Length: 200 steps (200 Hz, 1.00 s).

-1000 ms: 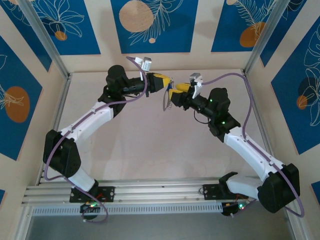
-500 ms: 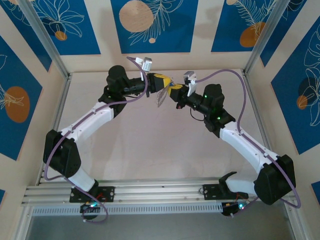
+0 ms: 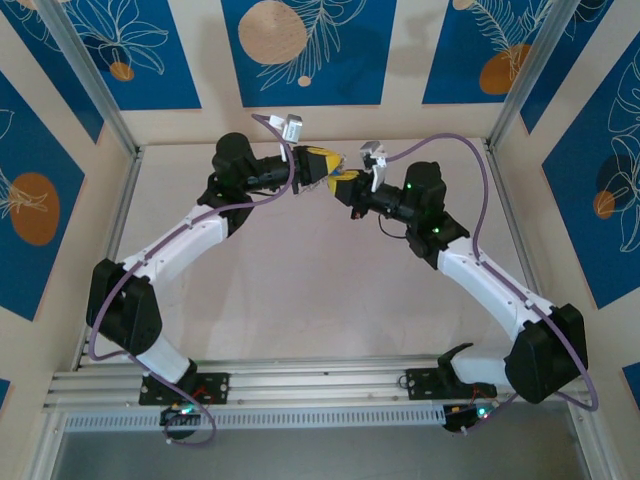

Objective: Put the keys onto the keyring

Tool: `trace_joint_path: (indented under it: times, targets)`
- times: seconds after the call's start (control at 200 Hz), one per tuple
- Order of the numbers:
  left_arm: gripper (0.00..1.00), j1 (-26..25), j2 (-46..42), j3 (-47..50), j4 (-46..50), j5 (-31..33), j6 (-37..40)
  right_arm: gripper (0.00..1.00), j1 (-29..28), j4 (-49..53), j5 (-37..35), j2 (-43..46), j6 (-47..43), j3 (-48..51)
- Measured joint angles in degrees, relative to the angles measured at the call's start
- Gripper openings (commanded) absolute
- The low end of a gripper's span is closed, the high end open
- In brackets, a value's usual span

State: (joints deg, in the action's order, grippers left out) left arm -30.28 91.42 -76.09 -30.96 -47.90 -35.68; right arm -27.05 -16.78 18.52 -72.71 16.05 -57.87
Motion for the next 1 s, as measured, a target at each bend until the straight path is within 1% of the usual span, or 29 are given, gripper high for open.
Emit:
trace_joint_path:
  times: [0.14,0.28,0.35,0.54,0.64,0.705,0.86,1.0]
  targets:
    - [0.00,0.00,0.00,0.04,-0.11,0.20,-0.02,0.00,0.90,0.55,1.66,-0.33,0.87,-0.31]
    - [0.00,-0.02,-0.07,0.57,-0.50,1.09,-0.09,0.29,3.45,1.51,4.02,-0.33,3.23,-0.31]
    - [0.00,-0.02,-0.20,1.33,-1.44,1.84,-0.48,0.36,5.20,2.49,4.96,-0.22,4.94,-0.13]
    - [0.00,-0.24,-0.61,4.37,-5.79,5.42,-2.99,0.40,12.39,1.55,7.28,2.80,12.33,3.54]
    - [0.00,-0.50,-0.61,5.99,-8.15,7.61,-4.44,0.41,15.02,0.22,7.41,4.13,16.98,4.44]
    - [0.00,-0.74,-0.61,7.04,-9.44,9.18,-5.03,0.42,15.45,-1.60,7.41,4.33,19.63,4.44]
    - [0.00,-1.55,-0.68,9.75,-13.25,13.14,-7.52,0.50,15.45,-6.32,7.43,3.78,25.42,4.11]
    - [0.00,-2.43,-0.72,11.56,-16.48,16.13,-9.84,0.51,15.02,-11.96,7.48,0.39,30.03,1.75]
